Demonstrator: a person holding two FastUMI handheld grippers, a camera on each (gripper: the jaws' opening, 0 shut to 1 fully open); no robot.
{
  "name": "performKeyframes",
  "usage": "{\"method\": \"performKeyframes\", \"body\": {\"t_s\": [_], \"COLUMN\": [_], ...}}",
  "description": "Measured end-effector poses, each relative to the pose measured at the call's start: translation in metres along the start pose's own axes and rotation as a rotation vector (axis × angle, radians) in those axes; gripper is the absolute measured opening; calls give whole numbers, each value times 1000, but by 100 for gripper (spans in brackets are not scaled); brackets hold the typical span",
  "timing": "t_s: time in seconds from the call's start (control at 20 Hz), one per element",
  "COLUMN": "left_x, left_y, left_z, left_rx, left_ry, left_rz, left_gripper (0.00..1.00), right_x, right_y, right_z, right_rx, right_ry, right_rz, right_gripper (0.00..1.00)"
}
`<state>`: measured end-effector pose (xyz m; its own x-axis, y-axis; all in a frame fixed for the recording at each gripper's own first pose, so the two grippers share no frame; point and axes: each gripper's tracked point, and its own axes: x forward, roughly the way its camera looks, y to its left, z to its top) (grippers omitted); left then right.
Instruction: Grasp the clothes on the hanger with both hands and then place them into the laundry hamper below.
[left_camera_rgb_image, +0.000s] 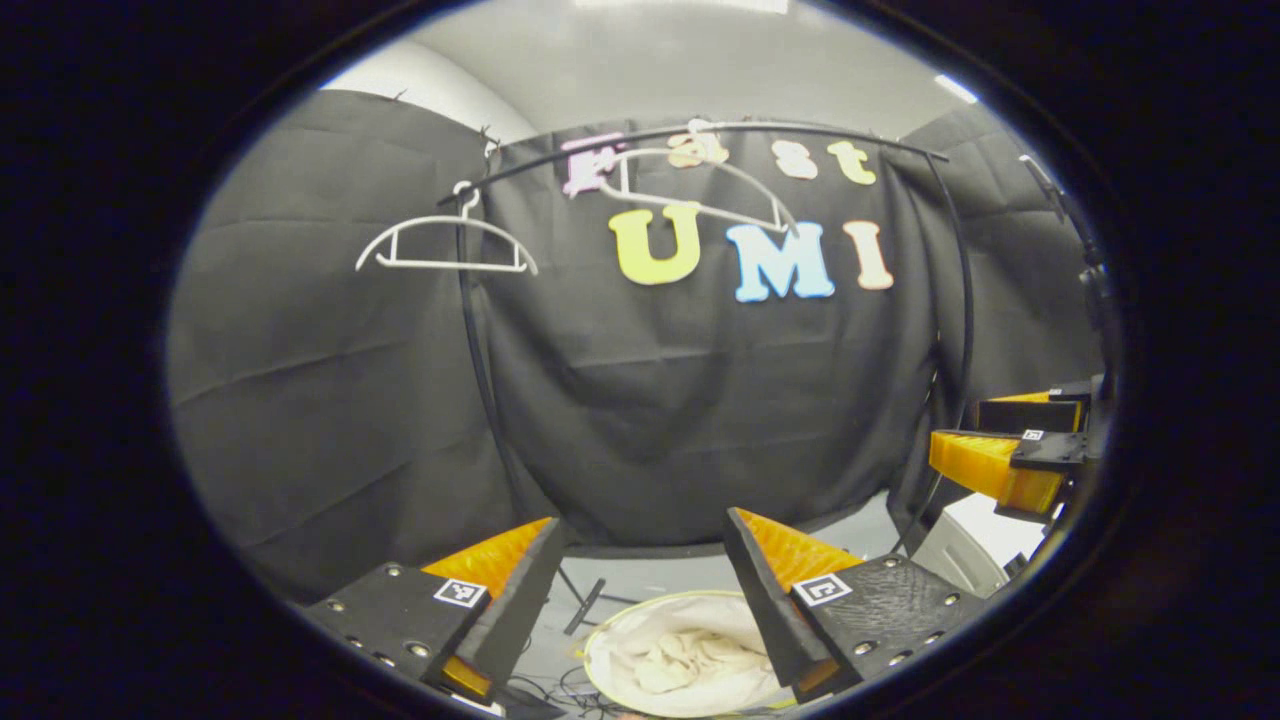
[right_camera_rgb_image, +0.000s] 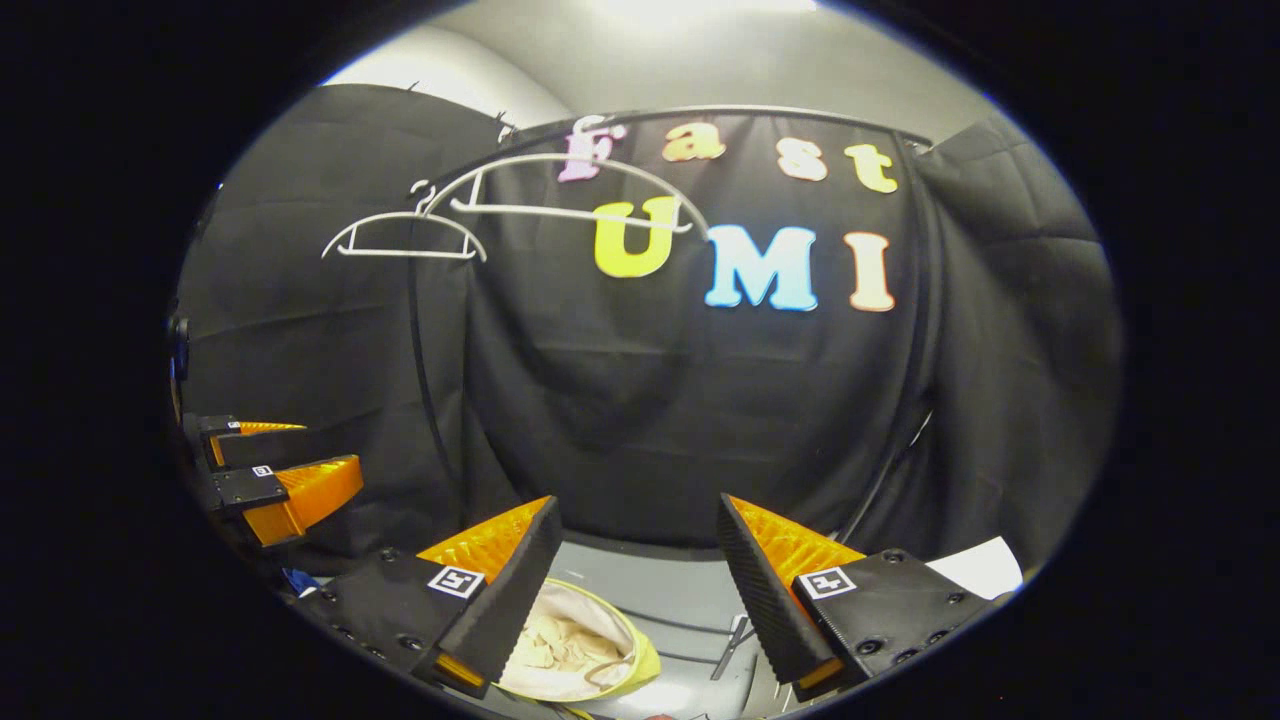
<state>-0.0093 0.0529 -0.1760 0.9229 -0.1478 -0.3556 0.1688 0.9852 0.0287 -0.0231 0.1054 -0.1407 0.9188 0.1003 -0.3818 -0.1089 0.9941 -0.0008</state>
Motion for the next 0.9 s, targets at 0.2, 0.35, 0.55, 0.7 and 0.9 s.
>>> {"method": "performKeyframes", "body": {"t_s": [0.2,0.35,0.55,0.7,0.9], "left_x": [-33,-65,-101,-121,-134], "left_y": [-14,-17,-19,-18,-17], "left_z": [49,81,109,128,138], "left_rx": [-24,-25,-30,-30,-24], "left_ry": [-103,-173,-254,-294,-334], "left_rz": [-10,-24,-18,-4,8], "left_gripper": [95,95,95,94,94], "right_x": [-37,-64,-99,-120,-143], "right_y": [-28,-43,-69,-85,-107], "right_z": [32,52,80,92,97], "right_rx": [8,18,16,18,5], "right_ry": [-65,-116,-195,-235,-273], "right_rz": [-41,-72,-123,-156,-201], "right_gripper": [97,98,97,98,96]}}
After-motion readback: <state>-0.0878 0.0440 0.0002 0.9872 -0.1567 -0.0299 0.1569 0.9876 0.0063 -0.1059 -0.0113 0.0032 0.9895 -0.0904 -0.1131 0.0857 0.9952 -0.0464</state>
